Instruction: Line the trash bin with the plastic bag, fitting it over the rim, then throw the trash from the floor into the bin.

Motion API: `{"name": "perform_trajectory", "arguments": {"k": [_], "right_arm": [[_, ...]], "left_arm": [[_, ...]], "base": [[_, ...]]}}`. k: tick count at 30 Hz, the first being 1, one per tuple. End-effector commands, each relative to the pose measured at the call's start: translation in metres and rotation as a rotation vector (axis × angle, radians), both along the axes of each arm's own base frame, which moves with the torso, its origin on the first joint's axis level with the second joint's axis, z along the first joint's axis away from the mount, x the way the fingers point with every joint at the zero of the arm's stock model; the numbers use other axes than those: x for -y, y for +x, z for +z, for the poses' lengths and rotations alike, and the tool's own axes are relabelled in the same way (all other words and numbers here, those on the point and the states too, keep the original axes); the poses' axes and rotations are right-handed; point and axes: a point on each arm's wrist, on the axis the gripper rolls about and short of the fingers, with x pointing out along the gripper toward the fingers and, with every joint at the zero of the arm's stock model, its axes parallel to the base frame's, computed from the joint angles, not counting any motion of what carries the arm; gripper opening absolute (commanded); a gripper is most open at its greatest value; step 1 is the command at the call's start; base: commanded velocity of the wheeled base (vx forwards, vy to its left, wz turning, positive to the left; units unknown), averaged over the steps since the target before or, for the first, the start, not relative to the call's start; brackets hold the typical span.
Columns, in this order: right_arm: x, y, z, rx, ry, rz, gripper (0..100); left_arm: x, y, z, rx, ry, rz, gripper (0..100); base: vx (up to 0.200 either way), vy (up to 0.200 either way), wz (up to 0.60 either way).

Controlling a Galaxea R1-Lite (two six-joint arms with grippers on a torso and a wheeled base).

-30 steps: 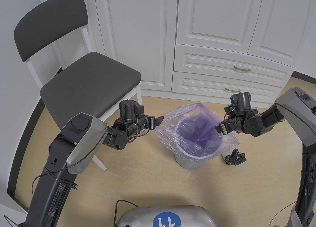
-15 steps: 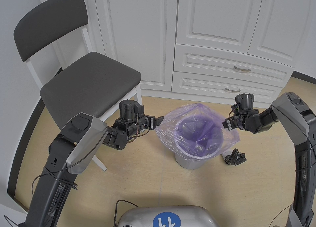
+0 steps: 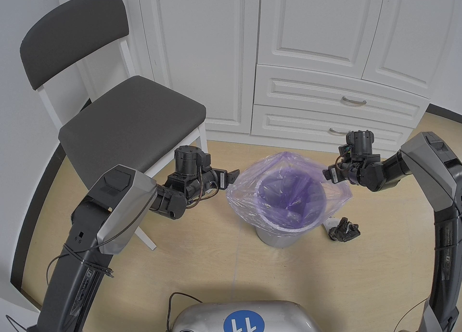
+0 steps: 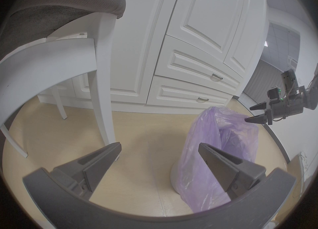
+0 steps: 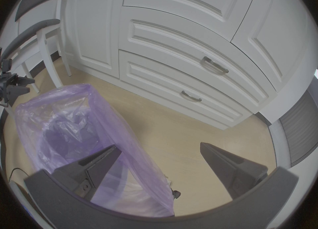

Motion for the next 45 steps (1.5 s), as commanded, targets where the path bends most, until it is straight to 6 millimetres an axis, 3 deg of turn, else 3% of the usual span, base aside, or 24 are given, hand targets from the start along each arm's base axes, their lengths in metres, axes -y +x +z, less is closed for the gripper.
{"name": "perform_trajectory", "arguments": {"k": [1, 7, 15, 18, 22, 27, 29, 30, 31, 33, 40, 42, 43, 45], "right_arm": [[-0.001, -0.009, 0.009, 0.001, 0.021, 0.043, 100], [-0.004, -0.002, 0.006, 0.034, 0.038, 0.055, 100], [-0.004, -0.023, 0.010, -0.041, 0.025, 0.074, 100], [-0.007, -0.021, 0.013, -0.024, 0.039, 0.080, 100], [-0.013, -0.030, 0.024, -0.005, 0.055, 0.090, 100], [-0.053, -0.072, 0.055, 0.009, 0.244, 0.223, 100], [-0.089, -0.110, 0.080, 0.034, 0.372, 0.406, 100], [-0.089, -0.110, 0.080, 0.034, 0.372, 0.406, 100], [-0.113, -0.130, 0.083, 0.037, 0.397, 0.508, 100], [-0.125, -0.136, 0.081, 0.047, 0.376, 0.539, 100], [-0.130, -0.140, 0.079, 0.088, 0.260, 0.540, 100], [-0.148, -0.152, 0.083, 0.126, 0.278, 0.603, 100], [-0.148, -0.152, 0.083, 0.126, 0.278, 0.603, 100], [-0.170, -0.161, 0.084, 0.185, 0.303, 0.659, 100]], "left_arm": [[0.000, 0.000, 0.001, 0.002, -0.002, 0.000, 100], [0.002, -0.001, 0.001, 0.001, -0.001, -0.003, 100], [0.002, -0.001, 0.001, 0.001, -0.001, -0.003, 100], [0.004, -0.002, 0.000, -0.001, 0.000, -0.008, 100], [0.011, -0.008, 0.006, 0.000, 0.002, -0.014, 100], [0.020, -0.024, 0.020, -0.011, 0.013, -0.037, 100], [0.034, -0.046, 0.043, 0.009, 0.040, -0.040, 100], [0.034, -0.046, 0.043, 0.009, 0.040, -0.040, 100], [0.041, -0.061, 0.057, 0.017, 0.054, -0.040, 100], [0.046, -0.071, 0.063, 0.013, 0.059, -0.051, 100], [0.052, -0.089, 0.067, -0.003, 0.069, -0.081, 100], [0.067, -0.104, 0.079, 0.011, 0.064, -0.122, 100], [0.067, -0.104, 0.079, 0.011, 0.064, -0.122, 100], [0.077, -0.111, 0.084, 0.034, 0.083, -0.129, 100]], "base": [[0.000, 0.000, 0.00], [0.000, 0.000, 0.00], [0.000, 0.000, 0.00], [0.000, 0.000, 0.00], [0.000, 0.000, 0.00], [0.000, 0.000, 0.00], [0.000, 0.000, 0.00], [0.000, 0.000, 0.00], [0.000, 0.000, 0.00], [0.000, 0.000, 0.00], [0.000, 0.000, 0.00], [0.000, 0.000, 0.00], [0.000, 0.000, 0.00], [0.000, 0.000, 0.00]]}}
